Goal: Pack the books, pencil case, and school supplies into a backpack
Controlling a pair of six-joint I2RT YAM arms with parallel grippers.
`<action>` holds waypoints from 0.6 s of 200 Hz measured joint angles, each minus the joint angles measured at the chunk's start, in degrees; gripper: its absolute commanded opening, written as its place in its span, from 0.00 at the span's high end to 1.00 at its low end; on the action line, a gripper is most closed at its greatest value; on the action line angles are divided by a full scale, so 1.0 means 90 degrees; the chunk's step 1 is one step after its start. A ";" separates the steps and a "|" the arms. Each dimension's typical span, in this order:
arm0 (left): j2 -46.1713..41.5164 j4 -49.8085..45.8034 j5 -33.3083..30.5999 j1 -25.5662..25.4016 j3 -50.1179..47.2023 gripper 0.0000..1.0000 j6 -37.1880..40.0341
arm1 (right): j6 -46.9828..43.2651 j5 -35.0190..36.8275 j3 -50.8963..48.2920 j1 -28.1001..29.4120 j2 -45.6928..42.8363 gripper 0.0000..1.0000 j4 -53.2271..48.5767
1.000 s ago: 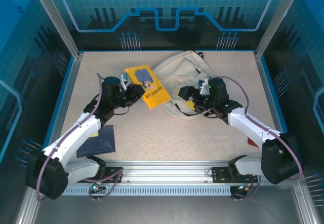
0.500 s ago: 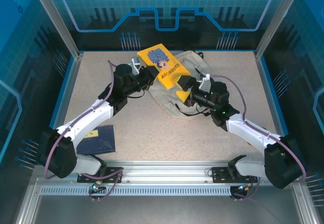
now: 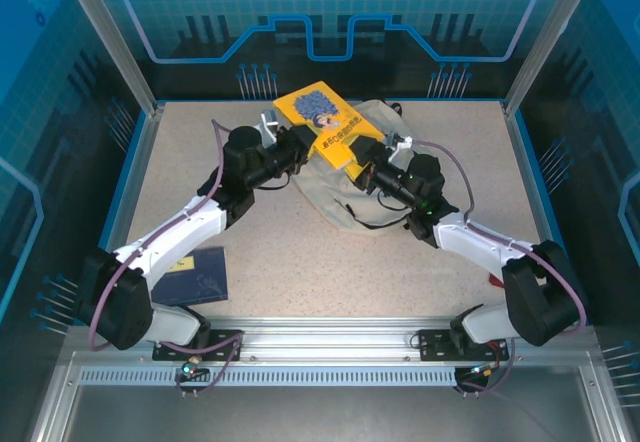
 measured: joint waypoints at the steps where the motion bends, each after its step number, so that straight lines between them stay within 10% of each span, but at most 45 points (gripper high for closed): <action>1: 0.0000 -0.0002 0.0000 0.0000 0.0000 0.89 0.0000 | 0.0000 0.0000 0.0000 0.0000 0.0005 0.48 0.0010; 51: 0.0005 -0.0017 0.0002 0.0002 -0.0049 0.85 -0.0124 | 0.0333 0.0253 0.0015 0.0005 0.0090 0.84 0.0442; 90: -0.0019 -0.0437 0.0032 0.0000 -0.0046 0.39 0.0049 | -0.0046 0.0289 0.0027 -0.0022 -0.0168 0.93 -0.0323; 120: -0.0061 -0.1707 0.0058 -0.0012 0.0134 0.22 0.0729 | -0.1243 0.0457 0.0338 -0.0189 -0.0843 0.94 -0.2679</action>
